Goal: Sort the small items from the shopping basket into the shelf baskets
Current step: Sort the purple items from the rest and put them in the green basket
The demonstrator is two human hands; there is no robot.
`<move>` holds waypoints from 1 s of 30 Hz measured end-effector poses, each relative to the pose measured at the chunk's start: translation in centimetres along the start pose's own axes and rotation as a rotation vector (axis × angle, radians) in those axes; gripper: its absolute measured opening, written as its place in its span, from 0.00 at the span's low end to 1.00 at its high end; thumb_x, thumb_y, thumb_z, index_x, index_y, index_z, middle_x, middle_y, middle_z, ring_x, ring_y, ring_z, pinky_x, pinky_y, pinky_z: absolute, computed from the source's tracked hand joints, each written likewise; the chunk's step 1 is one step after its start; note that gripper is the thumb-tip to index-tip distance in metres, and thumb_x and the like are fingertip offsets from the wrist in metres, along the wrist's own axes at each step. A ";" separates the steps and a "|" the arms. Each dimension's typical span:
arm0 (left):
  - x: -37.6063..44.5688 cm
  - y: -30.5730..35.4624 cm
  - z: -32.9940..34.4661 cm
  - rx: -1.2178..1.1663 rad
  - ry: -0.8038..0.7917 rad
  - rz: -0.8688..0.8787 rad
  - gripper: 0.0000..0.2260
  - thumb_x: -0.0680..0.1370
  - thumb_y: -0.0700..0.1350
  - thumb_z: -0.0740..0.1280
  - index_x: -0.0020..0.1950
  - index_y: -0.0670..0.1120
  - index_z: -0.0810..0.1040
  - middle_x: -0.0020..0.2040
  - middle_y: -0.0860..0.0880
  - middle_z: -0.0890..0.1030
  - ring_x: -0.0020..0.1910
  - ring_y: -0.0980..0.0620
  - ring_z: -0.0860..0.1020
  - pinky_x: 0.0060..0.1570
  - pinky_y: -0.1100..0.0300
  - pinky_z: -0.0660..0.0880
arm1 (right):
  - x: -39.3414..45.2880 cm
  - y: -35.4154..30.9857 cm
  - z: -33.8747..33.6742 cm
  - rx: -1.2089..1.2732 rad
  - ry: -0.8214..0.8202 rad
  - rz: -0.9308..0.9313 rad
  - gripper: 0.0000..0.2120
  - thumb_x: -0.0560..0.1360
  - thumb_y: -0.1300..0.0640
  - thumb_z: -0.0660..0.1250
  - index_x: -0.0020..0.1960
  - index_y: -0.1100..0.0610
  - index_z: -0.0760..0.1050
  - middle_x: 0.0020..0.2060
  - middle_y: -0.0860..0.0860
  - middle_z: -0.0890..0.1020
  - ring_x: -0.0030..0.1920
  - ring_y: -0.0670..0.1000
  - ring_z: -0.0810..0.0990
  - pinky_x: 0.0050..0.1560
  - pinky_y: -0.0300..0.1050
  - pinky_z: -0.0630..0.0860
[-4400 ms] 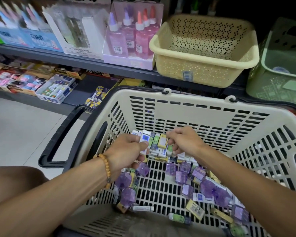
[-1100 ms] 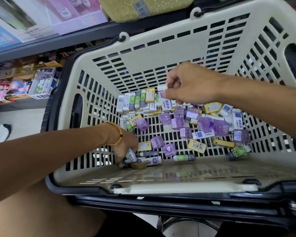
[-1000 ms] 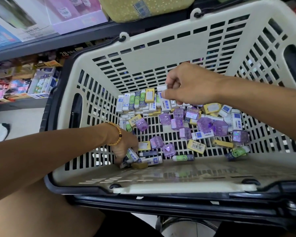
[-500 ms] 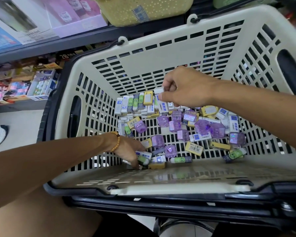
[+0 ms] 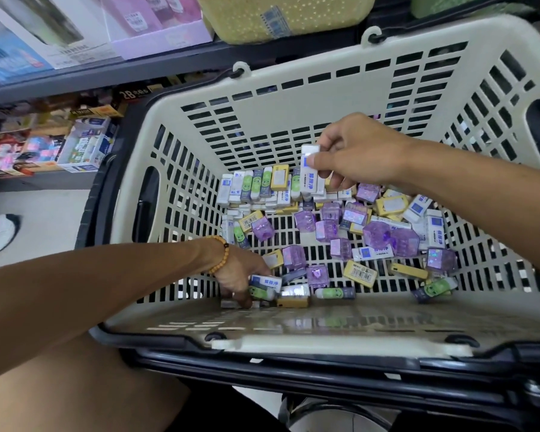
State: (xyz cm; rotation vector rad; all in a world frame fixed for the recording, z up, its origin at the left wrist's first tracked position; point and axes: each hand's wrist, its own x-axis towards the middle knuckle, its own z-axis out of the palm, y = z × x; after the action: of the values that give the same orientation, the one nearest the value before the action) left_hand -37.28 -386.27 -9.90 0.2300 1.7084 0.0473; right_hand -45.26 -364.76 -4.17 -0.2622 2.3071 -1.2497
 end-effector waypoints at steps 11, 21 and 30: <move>-6.3 -0.7 -2.9 -0.557 0.440 0.181 0.24 0.75 0.41 0.71 0.69 0.43 0.70 0.57 0.42 0.77 0.53 0.40 0.81 0.52 0.48 0.81 | 2.6 3.6 0.4 0.073 0.050 0.180 0.10 0.79 0.57 0.67 0.41 0.61 0.79 0.33 0.53 0.83 0.27 0.43 0.80 0.30 0.37 0.78; -7.7 -1.3 -2.8 -1.406 0.557 0.375 0.13 0.76 0.33 0.66 0.60 0.41 0.77 0.54 0.41 0.84 0.54 0.44 0.82 0.40 0.57 0.81 | 6.5 1.3 4.9 0.130 0.000 0.369 0.10 0.79 0.70 0.59 0.54 0.78 0.66 0.31 0.59 0.75 0.28 0.54 0.73 0.27 0.41 0.68; -7.0 0.3 -4.6 -1.498 0.635 0.511 0.08 0.76 0.35 0.68 0.54 0.38 0.79 0.47 0.43 0.86 0.46 0.49 0.84 0.44 0.56 0.81 | 1.2 -1.9 3.4 0.385 -0.169 0.120 0.17 0.72 0.43 0.71 0.49 0.57 0.82 0.40 0.54 0.85 0.38 0.52 0.85 0.37 0.39 0.79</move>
State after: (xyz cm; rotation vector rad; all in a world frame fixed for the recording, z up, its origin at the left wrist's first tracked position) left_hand -40.81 -386.72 -2.37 -0.5355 1.7186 1.8410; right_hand -44.72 -368.79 -4.54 -0.0886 1.8670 -1.5123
